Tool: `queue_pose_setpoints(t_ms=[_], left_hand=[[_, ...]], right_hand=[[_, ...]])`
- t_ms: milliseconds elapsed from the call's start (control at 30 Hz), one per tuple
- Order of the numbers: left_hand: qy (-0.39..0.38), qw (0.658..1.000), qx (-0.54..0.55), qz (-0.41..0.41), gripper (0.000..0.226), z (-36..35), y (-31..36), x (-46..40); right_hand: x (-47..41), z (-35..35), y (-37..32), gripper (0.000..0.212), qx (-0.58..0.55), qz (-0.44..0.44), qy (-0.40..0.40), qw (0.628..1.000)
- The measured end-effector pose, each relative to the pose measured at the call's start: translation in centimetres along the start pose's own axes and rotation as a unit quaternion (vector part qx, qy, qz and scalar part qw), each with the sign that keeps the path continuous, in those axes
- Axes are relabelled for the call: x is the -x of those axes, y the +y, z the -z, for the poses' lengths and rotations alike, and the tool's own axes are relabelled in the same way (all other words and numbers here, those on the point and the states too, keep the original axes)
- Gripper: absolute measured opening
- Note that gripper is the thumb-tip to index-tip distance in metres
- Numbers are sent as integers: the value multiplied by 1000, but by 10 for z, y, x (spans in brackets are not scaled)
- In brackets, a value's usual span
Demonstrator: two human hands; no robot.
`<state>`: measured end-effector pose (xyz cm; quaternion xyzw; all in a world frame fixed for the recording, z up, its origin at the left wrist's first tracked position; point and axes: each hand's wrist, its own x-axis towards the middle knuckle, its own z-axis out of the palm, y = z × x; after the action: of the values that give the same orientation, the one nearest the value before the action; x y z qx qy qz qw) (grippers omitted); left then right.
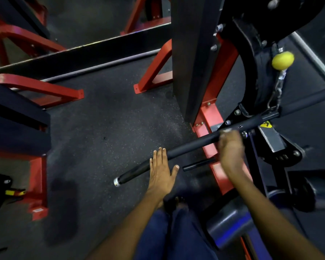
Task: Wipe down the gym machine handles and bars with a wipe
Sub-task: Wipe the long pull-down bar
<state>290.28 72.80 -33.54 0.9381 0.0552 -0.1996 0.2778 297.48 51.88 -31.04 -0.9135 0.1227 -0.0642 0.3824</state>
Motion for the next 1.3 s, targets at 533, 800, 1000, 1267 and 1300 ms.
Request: queue_pose_setpoints(t_ms=[533,800,1000,1267,1300], left_hand=[[-6,998,-29,48,73,0,18,-2],[-5,997,-45,59,75,0,26,0],[-6,997,-34,66,75,0,27,1],[-7,995,-9,104,79,-5,34,-1],[-10,994,-12,104,78,-4,33,-2]], right_hand=[[-1,-5,-4,30,145,277,-210,926],[-67,40,31,31,220,29,-30,975],[-35,22,22,35,203,278,-169,924],[-25,17,42,13,88,92,-34,991],[-13,10,41,17,100,164,-72,979]])
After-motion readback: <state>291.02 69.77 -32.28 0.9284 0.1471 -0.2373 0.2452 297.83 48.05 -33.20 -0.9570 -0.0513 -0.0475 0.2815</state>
